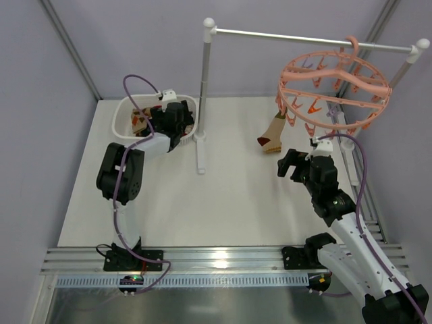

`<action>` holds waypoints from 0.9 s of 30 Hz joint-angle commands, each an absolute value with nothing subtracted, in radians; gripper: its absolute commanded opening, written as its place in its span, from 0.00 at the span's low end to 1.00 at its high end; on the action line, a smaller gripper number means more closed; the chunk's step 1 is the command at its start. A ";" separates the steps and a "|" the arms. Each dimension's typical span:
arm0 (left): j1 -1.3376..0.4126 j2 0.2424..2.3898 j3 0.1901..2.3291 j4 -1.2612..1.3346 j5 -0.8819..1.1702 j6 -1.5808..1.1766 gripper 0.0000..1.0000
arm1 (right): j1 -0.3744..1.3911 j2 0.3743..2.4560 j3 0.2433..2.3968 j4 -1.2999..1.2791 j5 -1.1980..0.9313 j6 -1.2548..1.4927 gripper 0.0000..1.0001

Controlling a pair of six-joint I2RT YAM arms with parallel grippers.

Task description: Remove the socks clipped to the hanger

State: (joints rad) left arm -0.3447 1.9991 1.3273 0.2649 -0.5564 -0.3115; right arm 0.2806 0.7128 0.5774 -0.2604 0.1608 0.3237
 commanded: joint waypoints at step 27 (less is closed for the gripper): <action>-0.724 1.549 0.816 0.509 -0.331 -0.361 0.99 | 0.264 0.583 0.592 -0.298 0.163 0.331 1.00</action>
